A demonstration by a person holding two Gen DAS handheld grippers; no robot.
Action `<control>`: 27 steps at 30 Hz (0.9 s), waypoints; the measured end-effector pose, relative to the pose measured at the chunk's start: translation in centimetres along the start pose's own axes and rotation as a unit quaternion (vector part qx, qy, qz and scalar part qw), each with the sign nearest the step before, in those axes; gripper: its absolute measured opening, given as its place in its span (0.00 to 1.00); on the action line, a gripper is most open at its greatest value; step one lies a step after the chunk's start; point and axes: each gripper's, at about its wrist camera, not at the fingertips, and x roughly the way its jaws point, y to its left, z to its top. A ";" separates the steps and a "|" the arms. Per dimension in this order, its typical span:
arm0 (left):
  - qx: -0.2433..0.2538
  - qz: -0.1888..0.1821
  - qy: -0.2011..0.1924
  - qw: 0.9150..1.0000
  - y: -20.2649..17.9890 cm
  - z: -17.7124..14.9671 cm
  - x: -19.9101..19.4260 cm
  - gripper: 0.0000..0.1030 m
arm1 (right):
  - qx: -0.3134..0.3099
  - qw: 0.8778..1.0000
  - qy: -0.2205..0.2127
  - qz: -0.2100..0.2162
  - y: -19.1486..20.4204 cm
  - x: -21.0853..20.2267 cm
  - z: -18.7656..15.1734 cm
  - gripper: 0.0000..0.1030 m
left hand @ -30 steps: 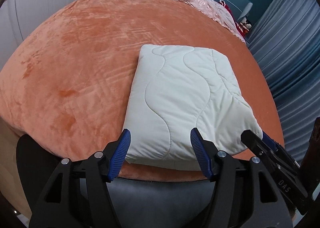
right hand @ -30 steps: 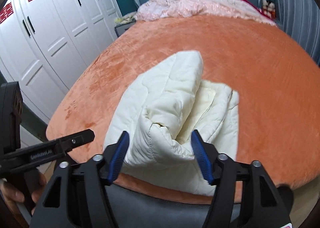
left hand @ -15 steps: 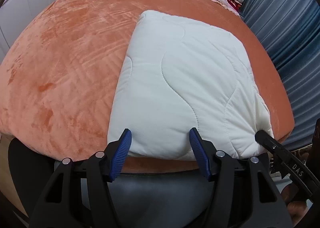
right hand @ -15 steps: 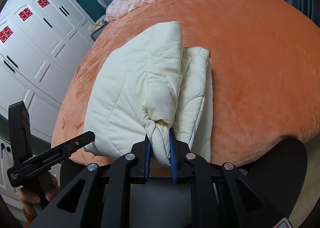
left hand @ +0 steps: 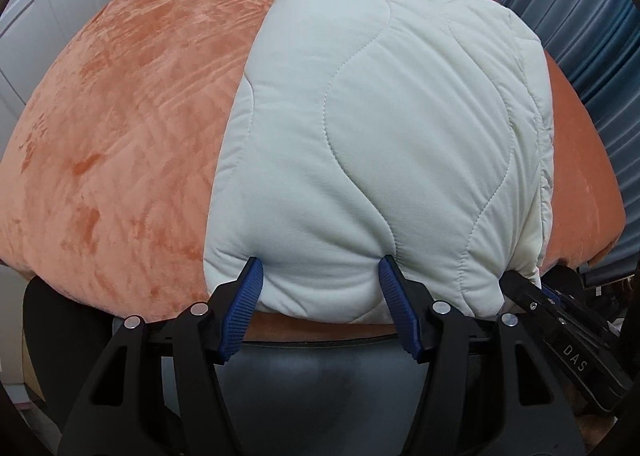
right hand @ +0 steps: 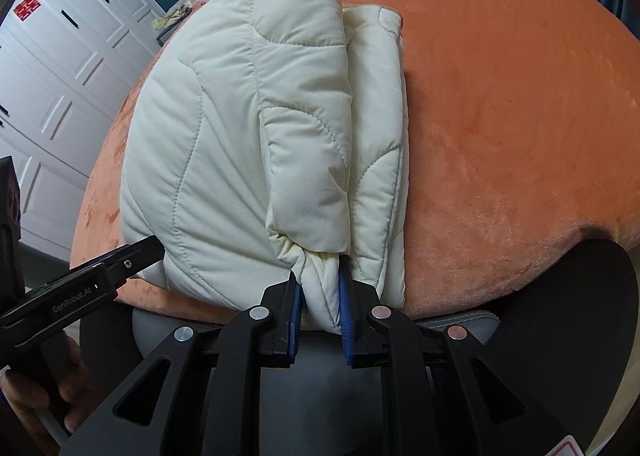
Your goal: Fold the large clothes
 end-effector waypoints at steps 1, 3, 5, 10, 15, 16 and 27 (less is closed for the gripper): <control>0.001 0.003 0.001 1.000 -0.1 -0.1 0.2 0.57 | 0.000 1.000 0.003 -0.001 0.0 0.4 -0.1 0.13; 0.005 0.008 0.001 1.000 -0.3 -0.3 0.5 0.57 | 0.002 1.000 0.008 -0.003 0.3 1.1 -0.2 0.13; 0.008 0.012 0.001 1.000 -0.5 -0.5 0.8 0.57 | 0.002 1.000 0.012 -0.005 0.8 1.9 -0.3 0.13; 0.010 0.013 0.000 1.000 -0.7 -0.7 1.3 0.58 | -0.005 1.000 0.017 -0.013 1.7 3.4 -0.4 0.13; 0.012 0.016 -0.003 1.000 -0.8 -0.8 2.0 0.59 | -0.012 1.000 0.018 -0.017 2.2 4.7 -0.2 0.12; 0.013 0.018 -0.004 1.000 -0.9 -0.9 2.1 0.59 | -0.013 1.000 0.018 -0.019 2.3 4.9 -0.1 0.11; -0.006 -0.041 -0.009 0.999 0.8 0.3 -1.0 0.59 | 0.035 0.998 0.015 0.040 2.1 1.7 1.3 0.20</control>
